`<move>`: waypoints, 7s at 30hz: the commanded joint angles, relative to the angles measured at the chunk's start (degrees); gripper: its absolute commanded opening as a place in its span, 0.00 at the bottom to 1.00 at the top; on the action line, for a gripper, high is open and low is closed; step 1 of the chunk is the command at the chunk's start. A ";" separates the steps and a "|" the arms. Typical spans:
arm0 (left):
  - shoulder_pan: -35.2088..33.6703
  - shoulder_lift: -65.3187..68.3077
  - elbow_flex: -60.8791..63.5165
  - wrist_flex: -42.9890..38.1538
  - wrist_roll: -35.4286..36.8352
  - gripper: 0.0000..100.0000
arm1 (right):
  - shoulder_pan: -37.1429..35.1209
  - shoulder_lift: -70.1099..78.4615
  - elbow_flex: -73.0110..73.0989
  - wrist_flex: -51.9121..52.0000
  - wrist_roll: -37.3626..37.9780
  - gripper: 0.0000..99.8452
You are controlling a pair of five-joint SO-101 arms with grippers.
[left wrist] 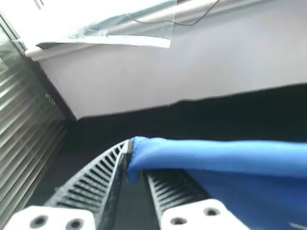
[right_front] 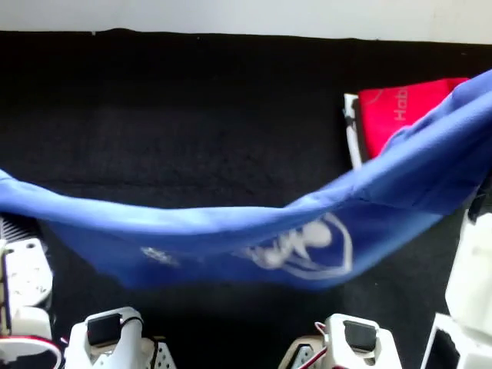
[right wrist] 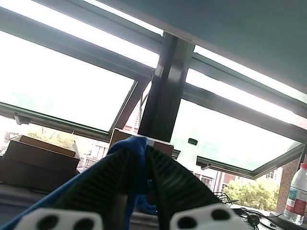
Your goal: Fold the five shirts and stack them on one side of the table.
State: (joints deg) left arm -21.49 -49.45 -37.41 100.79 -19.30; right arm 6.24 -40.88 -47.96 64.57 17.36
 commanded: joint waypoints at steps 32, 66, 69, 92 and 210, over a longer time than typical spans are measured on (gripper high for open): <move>0.57 58.51 -12.35 -17.32 -0.62 0.01 | -8.48 51.65 3.65 -9.01 -5.10 0.01; 2.15 47.52 43.47 -8.62 -9.14 0.01 | -8.48 58.95 8.48 36.62 -4.84 0.01; 1.10 43.91 51.12 -11.52 -10.64 0.01 | -8.48 51.74 20.18 36.53 -4.75 0.01; -3.56 41.98 69.58 -22.77 -15.65 0.01 | -8.57 24.75 72.04 22.20 -4.66 0.01; -0.40 51.47 66.95 -39.74 1.23 0.01 | -26.51 45.93 63.08 8.40 -1.41 0.01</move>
State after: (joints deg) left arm -20.35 5.85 25.71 65.27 -18.59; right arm -20.31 8.53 4.09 82.59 16.22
